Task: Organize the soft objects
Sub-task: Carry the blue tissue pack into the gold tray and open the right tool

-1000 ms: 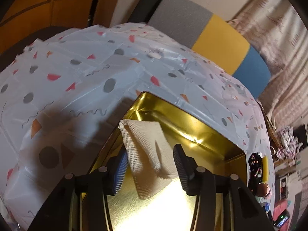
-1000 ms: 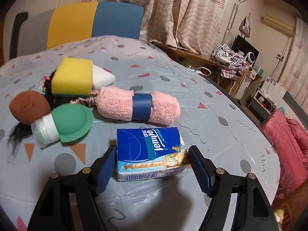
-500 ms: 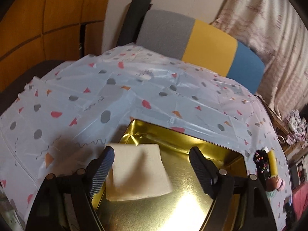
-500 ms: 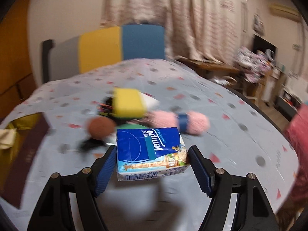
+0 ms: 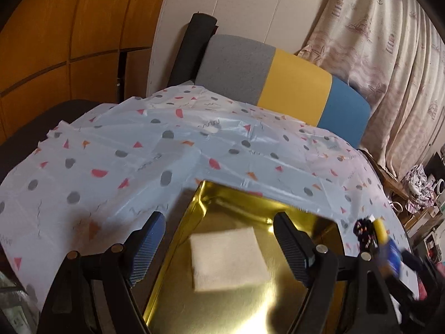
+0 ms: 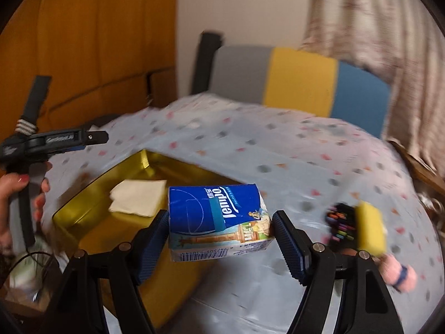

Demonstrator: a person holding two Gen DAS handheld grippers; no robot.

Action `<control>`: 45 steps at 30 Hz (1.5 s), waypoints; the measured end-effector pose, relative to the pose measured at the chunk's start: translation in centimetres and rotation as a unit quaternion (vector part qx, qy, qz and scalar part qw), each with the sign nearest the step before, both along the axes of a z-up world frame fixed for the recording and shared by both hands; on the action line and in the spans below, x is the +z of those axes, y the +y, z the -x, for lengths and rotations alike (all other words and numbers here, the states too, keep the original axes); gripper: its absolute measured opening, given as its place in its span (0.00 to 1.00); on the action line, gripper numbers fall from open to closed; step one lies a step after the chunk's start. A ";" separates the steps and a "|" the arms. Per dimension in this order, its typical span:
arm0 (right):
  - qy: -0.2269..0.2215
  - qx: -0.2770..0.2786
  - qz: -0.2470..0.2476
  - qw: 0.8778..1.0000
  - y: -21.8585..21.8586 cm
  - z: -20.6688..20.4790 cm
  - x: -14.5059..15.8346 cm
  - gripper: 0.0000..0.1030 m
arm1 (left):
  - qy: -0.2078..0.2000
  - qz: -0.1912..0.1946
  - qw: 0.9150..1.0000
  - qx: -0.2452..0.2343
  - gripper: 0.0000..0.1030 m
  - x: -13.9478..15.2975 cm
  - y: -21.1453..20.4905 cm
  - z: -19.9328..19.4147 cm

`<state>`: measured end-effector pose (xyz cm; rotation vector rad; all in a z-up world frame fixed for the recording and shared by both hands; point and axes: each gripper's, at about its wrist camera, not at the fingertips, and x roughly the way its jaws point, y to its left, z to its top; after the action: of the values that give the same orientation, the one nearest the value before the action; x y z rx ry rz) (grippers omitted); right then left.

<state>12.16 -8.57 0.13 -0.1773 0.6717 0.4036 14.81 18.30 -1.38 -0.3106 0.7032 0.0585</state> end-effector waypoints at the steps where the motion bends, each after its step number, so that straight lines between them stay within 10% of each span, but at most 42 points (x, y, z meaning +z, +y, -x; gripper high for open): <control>1: 0.008 0.007 0.006 1.000 0.9 -0.4 -0.3 0.73 | -0.001 0.005 1.000 -0.003 0.79 -0.2 0.0 0.6; 8: 0.120 0.013 0.052 0.991 6.9 -6.4 -3.6 0.73 | 0.006 0.014 1.000 -0.005 0.79 -0.6 -0.2 2.2; 20: 0.179 -0.001 0.080 0.981 10.3 -12.8 -8.1 0.83 | 0.025 0.058 0.998 0.018 0.79 -1.8 0.9 2.7; 33: 0.026 -0.058 -0.047 0.997 1.6 -5.4 -0.6 0.98 | 0.022 0.074 0.993 -0.084 0.79 -2.0 -4.8 3.3; 45: 0.052 -0.182 -0.003 0.982 -10.1 1.7 -6.4 0.98 | 0.043 0.036 0.978 -0.203 0.79 -2.8 -14.6 5.8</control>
<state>10.41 -18.67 -6.26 -0.0251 0.7874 0.0640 9.02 3.66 -4.17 -0.2295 0.8446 -0.3450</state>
